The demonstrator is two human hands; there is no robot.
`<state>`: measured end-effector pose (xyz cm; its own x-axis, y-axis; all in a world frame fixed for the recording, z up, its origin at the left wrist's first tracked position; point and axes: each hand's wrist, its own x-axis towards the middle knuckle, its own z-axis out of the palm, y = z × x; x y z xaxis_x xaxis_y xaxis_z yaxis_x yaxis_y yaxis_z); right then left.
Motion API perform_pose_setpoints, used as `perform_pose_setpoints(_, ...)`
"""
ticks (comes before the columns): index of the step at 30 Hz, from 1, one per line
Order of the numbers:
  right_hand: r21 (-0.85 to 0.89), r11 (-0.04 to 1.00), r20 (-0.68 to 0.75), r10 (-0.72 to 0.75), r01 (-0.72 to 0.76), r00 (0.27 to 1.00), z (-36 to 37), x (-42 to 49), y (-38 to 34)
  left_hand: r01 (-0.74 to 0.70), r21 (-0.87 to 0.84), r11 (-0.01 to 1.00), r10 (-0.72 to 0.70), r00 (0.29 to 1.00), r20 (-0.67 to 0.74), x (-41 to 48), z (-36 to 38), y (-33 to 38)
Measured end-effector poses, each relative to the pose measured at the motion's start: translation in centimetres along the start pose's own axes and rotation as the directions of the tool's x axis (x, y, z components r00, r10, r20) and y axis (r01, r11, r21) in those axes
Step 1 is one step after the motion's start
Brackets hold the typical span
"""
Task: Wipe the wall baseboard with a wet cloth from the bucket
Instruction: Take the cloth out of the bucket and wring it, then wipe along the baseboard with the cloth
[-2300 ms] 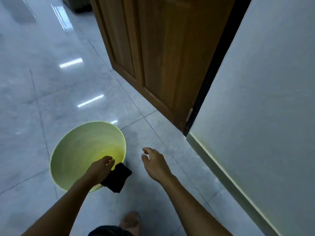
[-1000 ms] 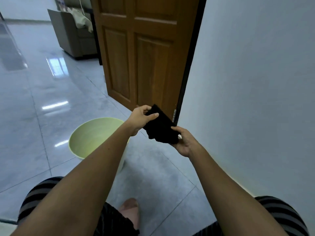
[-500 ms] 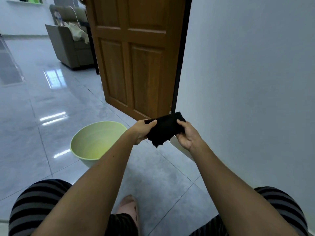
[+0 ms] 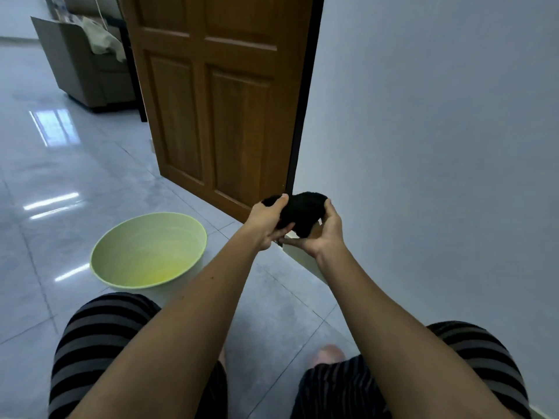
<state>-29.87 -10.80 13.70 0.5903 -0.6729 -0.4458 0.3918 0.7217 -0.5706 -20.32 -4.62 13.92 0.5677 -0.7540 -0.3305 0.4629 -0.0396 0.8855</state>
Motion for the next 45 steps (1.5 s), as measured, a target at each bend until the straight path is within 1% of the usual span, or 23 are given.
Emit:
perform_pose_setpoints(3, 0.053, 0.999, 0.037, -0.009, 0.007, 0.999, 0.1, 1.1, -0.1, -0.057, 0.290, 0.955, 0.092, 0.990, -0.109, 1.9, 0.0, -0.1)
perform_pose_setpoints(6, -0.008, 0.999, 0.032, -0.036, 0.036, 0.999, 1.3, 3.3, -1.4, -0.109, 0.524, 0.844, 0.190, 0.976, -0.104, 3.6, -0.6, 0.5)
perform_pose_setpoints(9, -0.049, 0.998, -0.014, -0.038, 0.037, 0.999, 3.2, 6.8, -3.2, -0.163, 0.638, 0.752, 0.250, 0.967, -0.047, 6.3, -0.4, 1.9)
perform_pose_setpoints(11, -0.025, 0.998, -0.041, -0.057, 0.056, 0.998, 4.0, 8.5, -4.4, -0.194, 0.642, 0.742, 0.258, 0.966, -0.006, 7.5, -0.3, 2.9)
perform_pose_setpoints(14, -0.029, 0.999, 0.000, -0.014, 0.014, 1.000, 4.0, 12.3, -5.9, -0.169, 0.624, 0.763, 0.164, 0.984, 0.065, 10.9, 0.1, 3.7)
perform_pose_setpoints(17, -0.056, 0.996, 0.063, 0.076, -0.073, 0.995, 2.2, 16.6, -6.9, -0.054, 0.657, 0.752, -0.020, 0.994, 0.105, 14.4, 0.1, 3.2)
perform_pose_setpoints(21, -0.043, 0.989, 0.196, 0.149, -0.143, 0.969, -2.2, 22.3, -5.5, 0.105, 0.668, 0.737, -0.225, 0.970, 0.096, 20.1, -0.8, 0.1)
perform_pose_setpoints(23, 0.035, 0.985, 0.214, 0.158, -0.169, 0.964, -5.5, 24.9, -3.5, 0.159, 0.639, 0.753, -0.254, 0.966, 0.058, 22.8, -1.8, -2.9)
perform_pose_setpoints(26, 0.125, 0.967, 0.163, 0.200, -0.221, 0.966, -10.3, 28.1, -0.4, 0.214, 0.601, 0.770, -0.238, 0.970, -0.041, 26.6, -4.3, -9.7)
perform_pose_setpoints(28, 0.060, 0.972, 0.102, 0.219, -0.226, 0.970, -13.0, 30.2, 1.4, 0.187, 0.728, 0.660, -0.192, 0.978, -0.078, 28.6, -6.5, -15.3)
perform_pose_setpoints(30, -0.160, 0.968, -0.012, 0.195, -0.195, 0.981, -14.4, 31.4, 2.6, 0.112, 0.895, 0.432, -0.126, 0.990, -0.063, 30.0, -8.6, -20.3)
perform_pose_setpoints(31, -0.331, 0.926, -0.091, 0.162, -0.183, 0.983, -15.0, 32.0, 3.2, 0.071, 0.946, 0.317, -0.109, 0.993, -0.038, 30.6, -9.5, -22.5)
perform_pose_setpoints(32, -0.530, 0.831, -0.159, 0.099, -0.169, 0.982, -15.1, 32.4, 3.3, 0.021, 0.977, 0.214, -0.089, 0.996, -0.002, 31.1, -10.1, -23.8)
perform_pose_setpoints(33, -0.732, 0.661, -0.196, 0.028, -0.165, 0.980, -15.5, 32.9, 3.8, -0.026, 0.991, 0.134, -0.081, 0.996, 0.037, 31.5, -10.7, -25.4)
perform_pose_setpoints(34, -0.882, 0.449, -0.178, -0.040, -0.142, 0.983, -16.1, 33.6, 4.3, -0.066, 0.994, 0.085, -0.062, 0.996, 0.071, 31.9, -11.3, -26.9)
perform_pose_setpoints(36, -0.998, 0.052, 0.024, -0.117, 0.030, 0.993, -16.9, 34.3, 4.3, -0.161, 0.987, -0.030, -0.024, 0.987, 0.160, 32.6, -12.0, -28.0)
perform_pose_setpoints(37, -0.975, -0.188, 0.144, -0.106, 0.122, 0.984, -17.7, 35.1, 4.8, -0.194, 0.978, -0.077, -0.036, 0.981, 0.192, 33.0, -12.4, -28.9)
perform_pose_setpoints(38, -0.876, -0.445, 0.240, -0.070, 0.185, 0.968, -18.3, 35.8, 5.1, -0.235, 0.964, -0.123, -0.063, 0.971, 0.229, 33.2, -12.8, -29.7)
perform_pose_setpoints(39, -0.737, -0.646, 0.284, -0.028, 0.199, 0.959, -18.8, 36.6, 5.4, -0.270, 0.949, -0.163, -0.096, 0.962, 0.257, 33.3, -13.1, -30.4)
perform_pose_setpoints(40, -0.579, -0.793, 0.317, -0.004, 0.190, 0.948, -19.2, 37.3, 5.5, -0.290, 0.938, -0.189, -0.117, 0.955, 0.272, 33.3, -13.3, -31.0)
perform_pose_setpoints(41, -0.409, -0.895, 0.362, 0.021, 0.179, 0.932, -19.4, 38.0, 5.7, -0.297, 0.934, -0.199, -0.137, 0.952, 0.273, 33.3, -13.4, -31.6)
perform_pose_setpoints(42, -0.246, -0.953, 0.401, 0.066, 0.176, 0.914, -19.3, 38.7, 5.8, -0.289, 0.936, -0.199, -0.164, 0.952, 0.259, 33.3, -13.5, -32.0)
perform_pose_setpoints(45, 0.052, -0.981, 0.446, 0.192, 0.189, 0.874, -18.2, 40.7, 5.9, -0.274, 0.937, -0.215, -0.233, 0.947, 0.223, 33.4, -13.8, -32.5)
